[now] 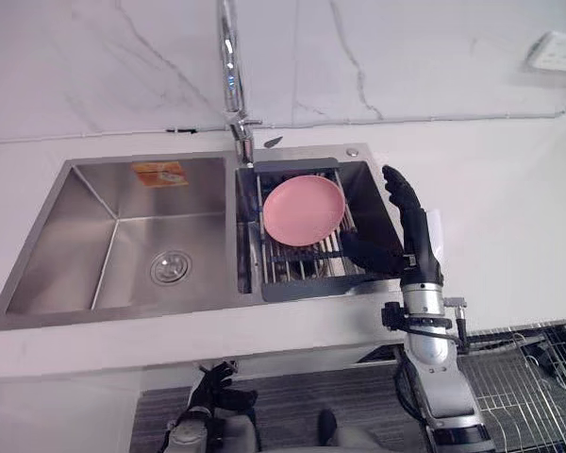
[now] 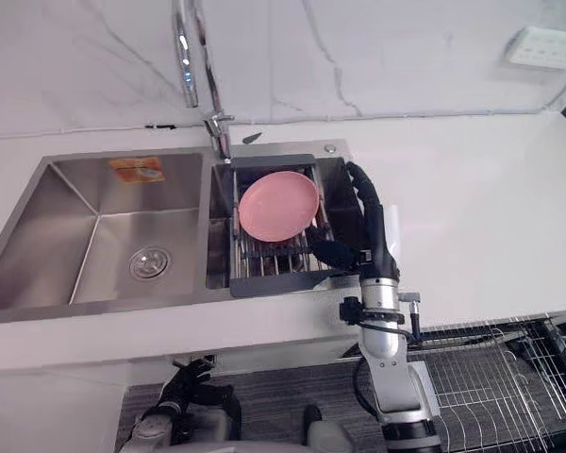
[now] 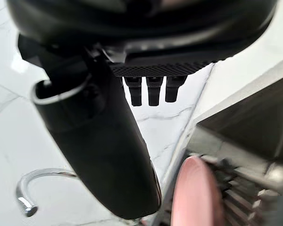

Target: Walk over to the sink, pick up the cup, carry it to the dishwasher, place the cup inside the dishwasher, then close the dishwasher door

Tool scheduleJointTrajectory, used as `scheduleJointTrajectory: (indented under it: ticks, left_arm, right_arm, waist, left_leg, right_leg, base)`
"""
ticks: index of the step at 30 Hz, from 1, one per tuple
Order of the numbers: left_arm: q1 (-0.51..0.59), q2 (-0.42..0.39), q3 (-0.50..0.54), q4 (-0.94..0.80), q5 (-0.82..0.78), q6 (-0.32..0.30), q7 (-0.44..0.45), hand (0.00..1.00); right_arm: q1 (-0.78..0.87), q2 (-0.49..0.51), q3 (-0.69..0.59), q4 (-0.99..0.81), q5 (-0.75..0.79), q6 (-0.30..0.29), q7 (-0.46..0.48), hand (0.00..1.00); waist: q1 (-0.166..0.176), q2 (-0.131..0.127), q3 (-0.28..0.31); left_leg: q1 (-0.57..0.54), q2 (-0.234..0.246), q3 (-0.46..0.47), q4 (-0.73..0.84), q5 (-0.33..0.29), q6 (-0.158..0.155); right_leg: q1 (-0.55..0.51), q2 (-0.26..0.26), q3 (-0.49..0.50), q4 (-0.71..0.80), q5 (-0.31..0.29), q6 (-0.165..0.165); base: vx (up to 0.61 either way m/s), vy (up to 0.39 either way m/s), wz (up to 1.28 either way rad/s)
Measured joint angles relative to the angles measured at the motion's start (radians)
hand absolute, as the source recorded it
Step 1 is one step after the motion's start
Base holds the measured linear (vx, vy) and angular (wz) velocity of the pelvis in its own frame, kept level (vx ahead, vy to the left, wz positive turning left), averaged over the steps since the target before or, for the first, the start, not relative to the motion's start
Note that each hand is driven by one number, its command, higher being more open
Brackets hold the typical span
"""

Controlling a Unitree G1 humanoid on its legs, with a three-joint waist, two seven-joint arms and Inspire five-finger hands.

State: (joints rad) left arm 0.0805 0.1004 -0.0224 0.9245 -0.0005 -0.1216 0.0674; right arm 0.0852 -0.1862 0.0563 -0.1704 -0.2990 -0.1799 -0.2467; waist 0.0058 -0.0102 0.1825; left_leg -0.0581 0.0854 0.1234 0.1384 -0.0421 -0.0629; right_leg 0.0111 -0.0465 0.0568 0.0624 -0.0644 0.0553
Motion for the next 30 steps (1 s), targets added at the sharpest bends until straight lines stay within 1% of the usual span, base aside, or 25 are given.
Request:
scheduleJointTrajectory:
  ticks: [1, 3, 4, 9, 12, 15, 18, 21, 23, 24, 28, 30]
  left_arm:
    - [0.000, -0.002, 0.000, 0.008, 0.000, -0.003, 0.009, 0.90]
    - [-0.001, -0.008, 0.003, 0.017, -0.001, -0.003, 0.017, 0.90]
    - [0.003, -0.012, 0.012, 0.056, 0.003, -0.017, 0.016, 0.90]
    - [0.003, -0.012, 0.013, 0.057, 0.003, -0.016, 0.016, 0.90]
    - [0.003, -0.012, 0.019, 0.062, 0.002, -0.011, 0.017, 0.90]
    - [0.003, -0.014, 0.030, 0.064, 0.002, 0.010, 0.017, 0.90]
    - [0.003, -0.016, 0.035, 0.066, 0.004, 0.021, 0.017, 0.90]
    - [0.003, -0.017, 0.038, 0.067, 0.024, 0.021, 0.021, 0.90]
    - [0.003, -0.019, 0.037, 0.067, 0.036, 0.015, 0.021, 0.90]
    - [0.003, -0.019, 0.037, 0.067, 0.040, 0.012, 0.020, 0.90]
    - [0.005, -0.019, 0.037, 0.067, 0.042, 0.008, 0.019, 0.90]
    - [0.006, -0.019, 0.039, 0.067, 0.042, 0.007, 0.018, 0.90]
  right_arm:
    - [0.017, -0.011, -0.006, 0.003, -0.006, 0.001, 0.008, 0.90]
    - [0.027, -0.018, -0.008, 0.005, -0.009, 0.001, 0.018, 0.90]
    - [0.044, -0.041, 0.040, 0.044, -0.046, 0.001, 0.051, 0.90]
    - [0.044, -0.040, 0.040, 0.047, -0.046, 0.001, 0.051, 0.90]
    - [0.045, -0.020, 0.037, 0.073, -0.048, 0.002, 0.051, 0.90]
    - [0.052, 0.016, 0.031, 0.113, -0.059, 0.025, 0.051, 0.90]
    - [0.074, 0.040, 0.013, 0.116, -0.082, 0.044, 0.051, 0.90]
    - [0.082, 0.040, -0.015, 0.116, -0.102, 0.063, 0.050, 0.90]
    - [0.082, 0.039, -0.038, 0.116, -0.121, 0.064, 0.049, 0.90]
    - [0.081, 0.036, -0.050, 0.116, -0.128, 0.064, 0.049, 0.90]
    - [0.074, 0.021, -0.052, 0.114, -0.139, 0.064, 0.048, 0.90]
    - [0.073, -0.002, -0.052, 0.114, -0.147, 0.064, 0.048, 0.90]
  waist:
    - [0.000, 0.004, -0.005]
    - [0.000, 0.011, -0.010]
    - [0.003, 0.007, -0.062]
    - [0.003, 0.007, -0.062]
    - [0.003, 0.002, -0.064]
    - [0.003, -0.002, -0.065]
    - [0.003, -0.004, -0.066]
    - [0.003, -0.007, -0.070]
    - [0.003, -0.007, -0.071]
    - [0.005, -0.008, -0.072]
    - [0.006, -0.008, -0.074]
    - [0.006, -0.008, -0.074]
  left_leg:
    - [0.000, 0.001, 0.000, -0.009, 0.007, 0.000]
    - [0.000, 0.003, -0.001, -0.019, 0.024, 0.000]
    - [0.026, -0.002, -0.022, -0.067, 0.049, 0.001]
    - [0.029, -0.002, -0.022, -0.069, 0.050, 0.000]
    - [0.055, -0.002, -0.020, -0.102, 0.067, -0.002]
    - [0.100, -0.002, -0.020, -0.141, 0.084, -0.003]
    - [0.128, -0.002, -0.019, -0.162, 0.095, -0.005]
    - [0.145, -0.003, -0.021, -0.191, 0.109, -0.006]
    - [0.151, -0.003, -0.028, -0.209, 0.118, -0.003]
    - [0.156, -0.003, -0.033, -0.219, 0.127, -0.006]
    - [0.158, -0.003, -0.037, -0.227, 0.132, -0.003]
    - [0.154, -0.004, -0.044, -0.230, 0.132, -0.003]
  right_leg:
    - [-0.002, 0.003, 0.000, -0.007, 0.009, 0.005]
    - [-0.002, 0.007, 0.000, -0.011, 0.026, -0.004]
    - [0.018, 0.015, -0.002, -0.045, 0.041, -0.005]
    - [0.020, 0.015, -0.002, -0.045, 0.041, -0.005]
    - [0.031, 0.017, -0.003, -0.045, 0.041, -0.005]
    - [0.059, 0.019, -0.005, -0.044, 0.042, -0.006]
    - [0.078, 0.018, -0.009, -0.045, 0.041, -0.005]
    - [0.085, 0.013, -0.018, -0.045, 0.040, -0.004]
    - [0.087, 0.011, -0.028, -0.046, 0.037, 0.000]
    - [0.090, 0.010, -0.034, -0.046, 0.034, 0.004]
    - [0.092, 0.010, -0.041, -0.050, 0.028, 0.004]
    - [0.092, 0.009, -0.049, -0.050, 0.025, 0.004]
  base:
    - [0.05, -0.036, -0.03]
    - [0.05, -0.027, 0.00]
    - [0.00, 0.000, 0.00]
    - [0.00, 0.000, 0.00]
    - [0.00, 0.000, 0.00]
    - [0.00, 0.000, 0.00]
    - [-0.03, -0.007, 0.00]
    - [-0.05, 0.000, 0.04]
    - [-0.05, 0.002, 0.14]
    - [-0.04, -0.003, 0.13]
    - [-0.03, -0.004, 0.05]
    - [-0.02, -0.010, 0.09]
